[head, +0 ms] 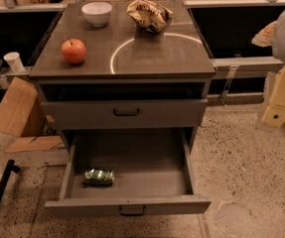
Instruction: Pick green can from middle drawer and place on counter
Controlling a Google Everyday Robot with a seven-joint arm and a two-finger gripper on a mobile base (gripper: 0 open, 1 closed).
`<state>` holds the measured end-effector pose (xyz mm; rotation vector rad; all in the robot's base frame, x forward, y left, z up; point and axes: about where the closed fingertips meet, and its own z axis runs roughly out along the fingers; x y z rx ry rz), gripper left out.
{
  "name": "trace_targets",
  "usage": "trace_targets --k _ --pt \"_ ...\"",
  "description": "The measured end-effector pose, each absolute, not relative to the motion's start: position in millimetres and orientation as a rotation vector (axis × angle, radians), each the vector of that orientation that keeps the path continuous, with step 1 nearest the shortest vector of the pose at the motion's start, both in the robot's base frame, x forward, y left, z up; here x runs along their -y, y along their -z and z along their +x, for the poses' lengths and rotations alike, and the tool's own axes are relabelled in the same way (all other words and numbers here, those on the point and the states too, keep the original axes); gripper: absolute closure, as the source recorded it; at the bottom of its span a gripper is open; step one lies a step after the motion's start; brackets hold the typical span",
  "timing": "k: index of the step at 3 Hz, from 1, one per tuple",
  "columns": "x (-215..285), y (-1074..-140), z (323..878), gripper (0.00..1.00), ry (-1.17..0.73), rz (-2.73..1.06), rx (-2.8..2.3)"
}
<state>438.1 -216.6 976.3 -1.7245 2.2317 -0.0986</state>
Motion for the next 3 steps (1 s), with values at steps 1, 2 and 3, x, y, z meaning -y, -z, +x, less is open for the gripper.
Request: trace_targets --k 1,2,3 --pt "217 -976 438 0.0 0.098 -1.725 -2.232" --pt "203 -948 440 0.0 0.023 -1.746 -2.206" --pt "183 -902 437 0.0 -0.066 -1.771 -2.178"
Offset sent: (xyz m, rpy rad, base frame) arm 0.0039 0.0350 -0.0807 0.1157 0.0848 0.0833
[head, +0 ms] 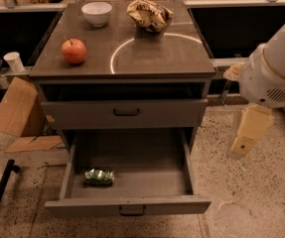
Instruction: Pick green can from middle drawer and place on counter
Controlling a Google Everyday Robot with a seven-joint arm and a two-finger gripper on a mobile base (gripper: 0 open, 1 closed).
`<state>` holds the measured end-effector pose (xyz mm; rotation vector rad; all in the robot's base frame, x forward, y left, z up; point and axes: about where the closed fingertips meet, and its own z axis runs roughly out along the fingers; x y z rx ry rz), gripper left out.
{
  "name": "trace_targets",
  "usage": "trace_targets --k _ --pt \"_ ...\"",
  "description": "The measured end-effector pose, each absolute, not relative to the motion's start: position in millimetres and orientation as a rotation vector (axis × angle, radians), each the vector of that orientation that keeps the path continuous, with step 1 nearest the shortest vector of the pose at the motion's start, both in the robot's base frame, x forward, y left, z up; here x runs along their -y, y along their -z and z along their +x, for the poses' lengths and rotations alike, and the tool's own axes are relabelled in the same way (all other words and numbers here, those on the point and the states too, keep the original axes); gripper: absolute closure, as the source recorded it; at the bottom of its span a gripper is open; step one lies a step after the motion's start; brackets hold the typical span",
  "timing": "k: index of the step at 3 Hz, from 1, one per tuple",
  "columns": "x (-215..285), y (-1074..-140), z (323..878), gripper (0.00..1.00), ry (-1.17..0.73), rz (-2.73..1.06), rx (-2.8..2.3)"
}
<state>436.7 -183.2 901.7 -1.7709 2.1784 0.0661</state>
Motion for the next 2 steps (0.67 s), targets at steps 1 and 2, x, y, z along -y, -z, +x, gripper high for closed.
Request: trace_targets --k 1,2 --pt "162.9 -850.2 435.0 0.0 -0.156 -1.77 -2.164" --pt "162.9 -850.2 435.0 0.0 -0.156 -1.77 -2.164"
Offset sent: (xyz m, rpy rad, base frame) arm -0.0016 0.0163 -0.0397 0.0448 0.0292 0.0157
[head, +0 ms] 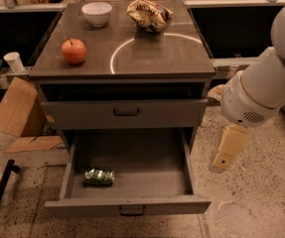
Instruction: Pick green can from middle drawer and place on counter
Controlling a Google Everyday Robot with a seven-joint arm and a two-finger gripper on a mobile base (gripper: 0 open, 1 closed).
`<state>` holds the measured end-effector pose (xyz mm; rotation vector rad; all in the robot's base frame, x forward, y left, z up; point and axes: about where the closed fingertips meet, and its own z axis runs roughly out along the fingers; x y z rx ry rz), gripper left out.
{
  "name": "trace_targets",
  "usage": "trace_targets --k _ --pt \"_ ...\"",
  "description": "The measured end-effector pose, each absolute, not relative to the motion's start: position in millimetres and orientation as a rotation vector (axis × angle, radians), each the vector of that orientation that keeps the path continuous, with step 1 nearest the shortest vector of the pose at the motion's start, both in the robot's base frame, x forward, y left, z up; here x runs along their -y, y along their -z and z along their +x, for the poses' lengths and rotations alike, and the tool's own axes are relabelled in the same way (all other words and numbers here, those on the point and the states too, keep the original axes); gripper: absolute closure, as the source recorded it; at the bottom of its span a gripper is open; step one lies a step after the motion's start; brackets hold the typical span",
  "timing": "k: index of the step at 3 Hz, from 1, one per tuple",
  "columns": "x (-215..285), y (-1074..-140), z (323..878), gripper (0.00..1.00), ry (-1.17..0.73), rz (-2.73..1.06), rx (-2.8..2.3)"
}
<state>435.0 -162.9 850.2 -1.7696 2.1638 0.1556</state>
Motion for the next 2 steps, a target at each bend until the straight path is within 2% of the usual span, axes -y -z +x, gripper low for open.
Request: trace_targets --k 2 --pt "130 -771 436 0.0 -0.233 -1.824 -2.125"
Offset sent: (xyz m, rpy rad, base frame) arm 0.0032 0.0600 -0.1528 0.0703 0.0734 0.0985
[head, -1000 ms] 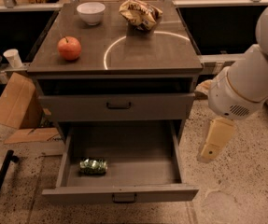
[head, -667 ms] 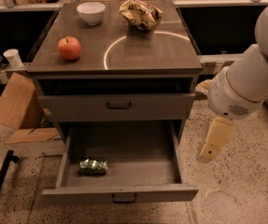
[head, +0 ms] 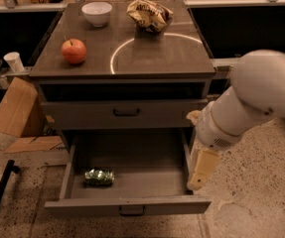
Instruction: Pick green can from middle drawer and place on counter
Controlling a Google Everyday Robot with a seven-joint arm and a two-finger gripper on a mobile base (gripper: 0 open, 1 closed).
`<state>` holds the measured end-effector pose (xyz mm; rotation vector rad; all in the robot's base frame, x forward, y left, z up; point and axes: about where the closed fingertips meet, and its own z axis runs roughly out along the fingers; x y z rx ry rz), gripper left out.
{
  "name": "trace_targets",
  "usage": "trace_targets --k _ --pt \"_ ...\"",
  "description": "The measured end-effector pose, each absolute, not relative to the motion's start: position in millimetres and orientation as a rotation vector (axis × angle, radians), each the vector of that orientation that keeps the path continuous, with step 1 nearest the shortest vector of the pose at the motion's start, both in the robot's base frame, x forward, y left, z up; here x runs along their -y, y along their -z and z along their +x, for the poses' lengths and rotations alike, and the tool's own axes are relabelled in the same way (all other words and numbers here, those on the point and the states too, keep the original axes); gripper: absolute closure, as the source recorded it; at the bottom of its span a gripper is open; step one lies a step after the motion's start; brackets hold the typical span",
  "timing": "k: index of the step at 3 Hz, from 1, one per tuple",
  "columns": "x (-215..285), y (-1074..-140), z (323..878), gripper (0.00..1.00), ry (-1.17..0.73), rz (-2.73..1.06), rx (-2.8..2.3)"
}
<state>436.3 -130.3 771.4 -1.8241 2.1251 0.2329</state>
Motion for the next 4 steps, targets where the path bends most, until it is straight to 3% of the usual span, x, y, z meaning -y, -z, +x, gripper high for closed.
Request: trace_targets --k 2,4 --pt "68 -674 447 0.0 -0.417 -1.835 -2.013" --pt "52 -652 459 0.0 -0.409 -1.87 -1.993"
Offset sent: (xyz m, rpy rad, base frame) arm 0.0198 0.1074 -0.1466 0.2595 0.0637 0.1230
